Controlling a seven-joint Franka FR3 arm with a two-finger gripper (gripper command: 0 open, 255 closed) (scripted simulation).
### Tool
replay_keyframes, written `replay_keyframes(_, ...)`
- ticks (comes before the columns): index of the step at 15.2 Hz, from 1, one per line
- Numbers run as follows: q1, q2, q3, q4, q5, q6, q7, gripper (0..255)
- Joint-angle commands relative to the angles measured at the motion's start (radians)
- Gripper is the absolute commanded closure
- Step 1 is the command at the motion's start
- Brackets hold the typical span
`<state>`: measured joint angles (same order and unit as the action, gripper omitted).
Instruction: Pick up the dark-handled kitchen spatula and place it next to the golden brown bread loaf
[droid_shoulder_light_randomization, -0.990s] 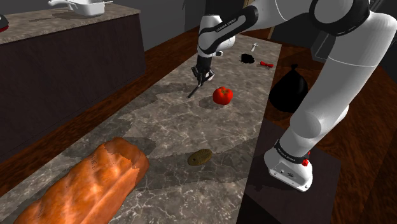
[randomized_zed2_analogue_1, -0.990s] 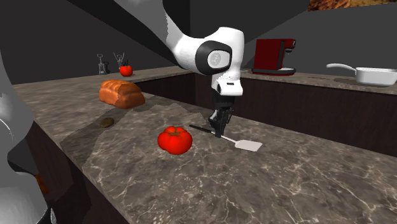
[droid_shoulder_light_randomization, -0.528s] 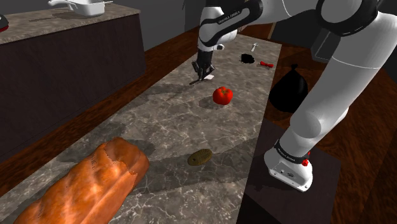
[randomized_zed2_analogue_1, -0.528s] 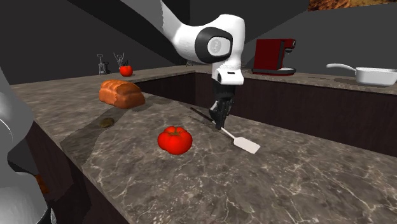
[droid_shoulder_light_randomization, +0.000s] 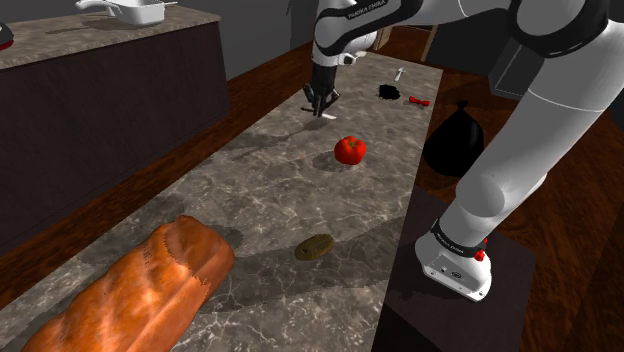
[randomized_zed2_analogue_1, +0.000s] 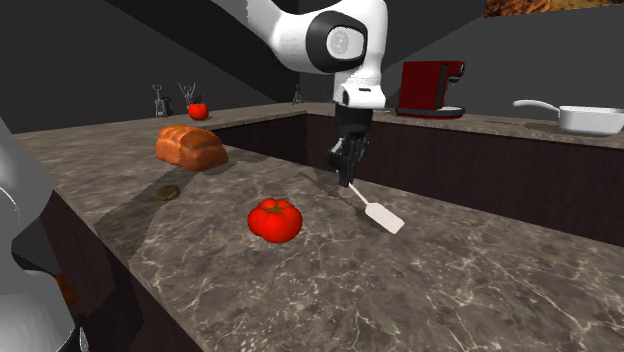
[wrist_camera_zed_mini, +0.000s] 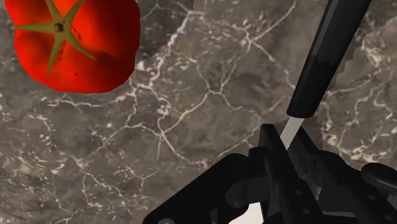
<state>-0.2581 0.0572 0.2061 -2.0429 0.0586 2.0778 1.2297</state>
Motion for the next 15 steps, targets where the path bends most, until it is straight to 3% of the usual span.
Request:
replay_keyframes(1, 0.000, -0.007, 0.000, 0.018, 0.001, -0.025, 0.001, 255)
replay_keyframes(15, -0.003, -0.053, -0.002, 0.154, 0.006, -0.207, 0.004, 255)
